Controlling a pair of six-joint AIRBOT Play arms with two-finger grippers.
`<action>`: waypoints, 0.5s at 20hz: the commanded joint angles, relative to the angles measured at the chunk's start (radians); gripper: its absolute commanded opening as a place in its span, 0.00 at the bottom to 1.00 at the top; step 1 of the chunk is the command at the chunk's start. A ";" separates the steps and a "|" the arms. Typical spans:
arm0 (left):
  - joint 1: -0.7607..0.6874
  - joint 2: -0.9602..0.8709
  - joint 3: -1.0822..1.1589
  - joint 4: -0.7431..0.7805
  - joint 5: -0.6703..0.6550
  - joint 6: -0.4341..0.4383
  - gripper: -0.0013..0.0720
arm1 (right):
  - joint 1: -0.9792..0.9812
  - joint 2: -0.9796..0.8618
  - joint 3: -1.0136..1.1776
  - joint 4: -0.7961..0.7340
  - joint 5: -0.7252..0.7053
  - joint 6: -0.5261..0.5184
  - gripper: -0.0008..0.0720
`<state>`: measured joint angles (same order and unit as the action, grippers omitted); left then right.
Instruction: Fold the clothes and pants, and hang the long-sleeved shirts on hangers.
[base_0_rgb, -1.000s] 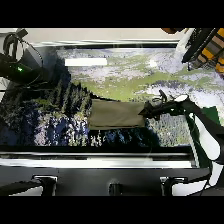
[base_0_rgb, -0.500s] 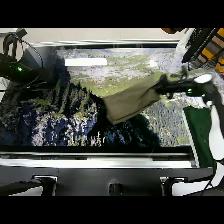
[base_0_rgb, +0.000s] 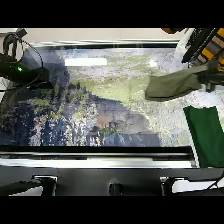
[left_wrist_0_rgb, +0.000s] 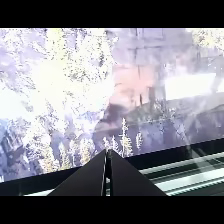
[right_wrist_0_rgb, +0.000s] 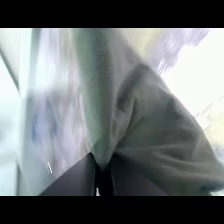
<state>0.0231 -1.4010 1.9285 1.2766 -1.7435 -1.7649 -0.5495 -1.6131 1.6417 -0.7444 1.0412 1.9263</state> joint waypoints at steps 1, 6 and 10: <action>0.000 0.000 0.000 0.000 0.000 0.002 0.05 | -0.096 0.065 0.011 -0.131 -0.004 0.209 0.05; 0.000 0.000 0.000 0.000 -0.004 0.003 0.05 | -0.120 0.195 0.011 -0.383 0.005 0.504 0.05; 0.000 0.000 0.000 0.000 -0.004 0.003 0.05 | -0.120 0.253 0.011 -0.465 0.112 0.660 0.05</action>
<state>0.0231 -1.4010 1.9285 1.2762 -1.7454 -1.7622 -0.6651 -1.4063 1.6516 -1.1049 1.0859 2.4382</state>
